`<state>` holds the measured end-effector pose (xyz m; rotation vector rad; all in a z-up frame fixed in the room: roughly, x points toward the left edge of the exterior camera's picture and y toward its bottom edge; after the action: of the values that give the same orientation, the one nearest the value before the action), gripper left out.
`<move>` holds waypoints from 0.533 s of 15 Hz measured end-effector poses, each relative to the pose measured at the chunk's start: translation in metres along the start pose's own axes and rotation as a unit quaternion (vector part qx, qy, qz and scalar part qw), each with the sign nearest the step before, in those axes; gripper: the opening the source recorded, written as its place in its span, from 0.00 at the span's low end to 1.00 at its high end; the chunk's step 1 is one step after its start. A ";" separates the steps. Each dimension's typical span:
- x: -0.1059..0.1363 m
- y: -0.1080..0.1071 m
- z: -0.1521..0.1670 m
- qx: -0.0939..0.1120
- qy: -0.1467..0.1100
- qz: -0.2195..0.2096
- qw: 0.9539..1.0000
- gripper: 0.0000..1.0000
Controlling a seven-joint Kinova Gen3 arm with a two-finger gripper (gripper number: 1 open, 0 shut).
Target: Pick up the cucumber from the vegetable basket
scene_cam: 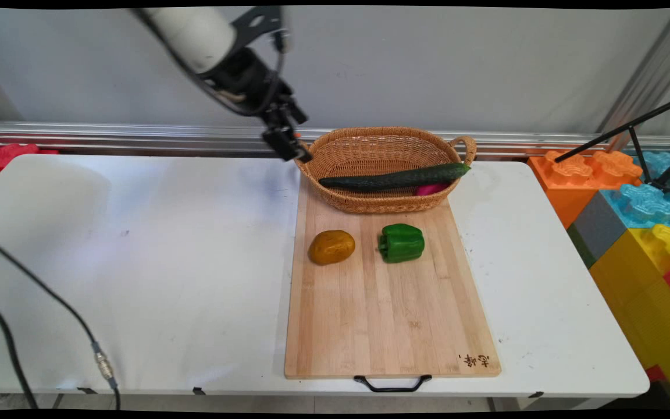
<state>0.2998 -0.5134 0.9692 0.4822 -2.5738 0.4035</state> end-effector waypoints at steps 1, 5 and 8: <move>0.010 -0.004 0.010 0.002 0.002 0.007 1.000 1.00; 0.034 -0.016 0.053 0.002 0.005 0.020 1.000 1.00; 0.047 -0.027 0.102 0.003 0.002 0.027 1.000 1.00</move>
<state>0.2312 -0.5867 0.9128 0.4137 -2.5866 0.4311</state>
